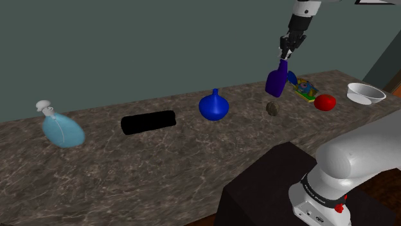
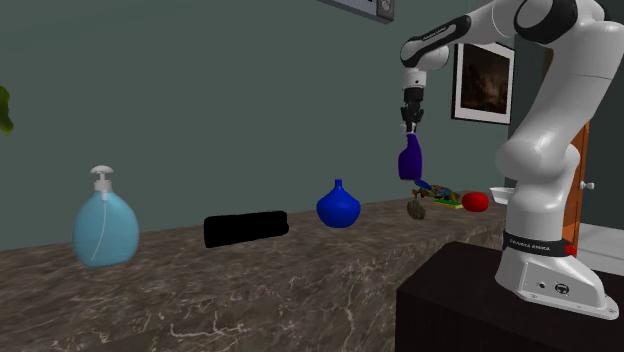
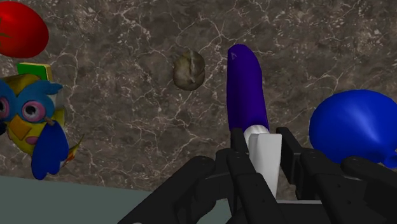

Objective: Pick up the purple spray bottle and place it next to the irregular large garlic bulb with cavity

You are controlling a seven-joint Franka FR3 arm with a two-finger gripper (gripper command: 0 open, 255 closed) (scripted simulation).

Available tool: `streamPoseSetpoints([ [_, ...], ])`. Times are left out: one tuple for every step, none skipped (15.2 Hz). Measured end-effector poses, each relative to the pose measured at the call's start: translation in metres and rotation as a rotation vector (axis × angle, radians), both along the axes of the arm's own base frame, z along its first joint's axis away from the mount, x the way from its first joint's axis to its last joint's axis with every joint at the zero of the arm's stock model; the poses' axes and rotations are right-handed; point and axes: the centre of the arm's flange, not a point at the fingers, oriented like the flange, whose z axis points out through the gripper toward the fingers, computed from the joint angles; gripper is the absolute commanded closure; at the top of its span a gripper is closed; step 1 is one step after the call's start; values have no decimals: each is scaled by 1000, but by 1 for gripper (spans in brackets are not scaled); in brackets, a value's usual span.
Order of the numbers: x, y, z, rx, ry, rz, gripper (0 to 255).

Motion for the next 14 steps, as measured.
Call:
streamPoseSetpoints([
  [0,0,-5,0,0,0,255],
  [1,0,-10,0,0,0,255],
  [1,0,-16,0,0,0,255],
  [0,1,-21,0,0,0,255],
  [0,1,-26,0,0,0,255],
  [0,0,-31,0,0,0,255],
  [1,1,-37,0,0,0,255],
  [0,0,-43,0,0,0,255],
  [0,-1,-47,0,0,0,255],
  [1,0,-52,0,0,0,255],
  [0,0,-58,0,0,0,255],
  [0,0,-63,0,0,0,255],
  [-1,0,-68,0,0,0,255],
  [1,-1,-73,0,0,0,255],
])
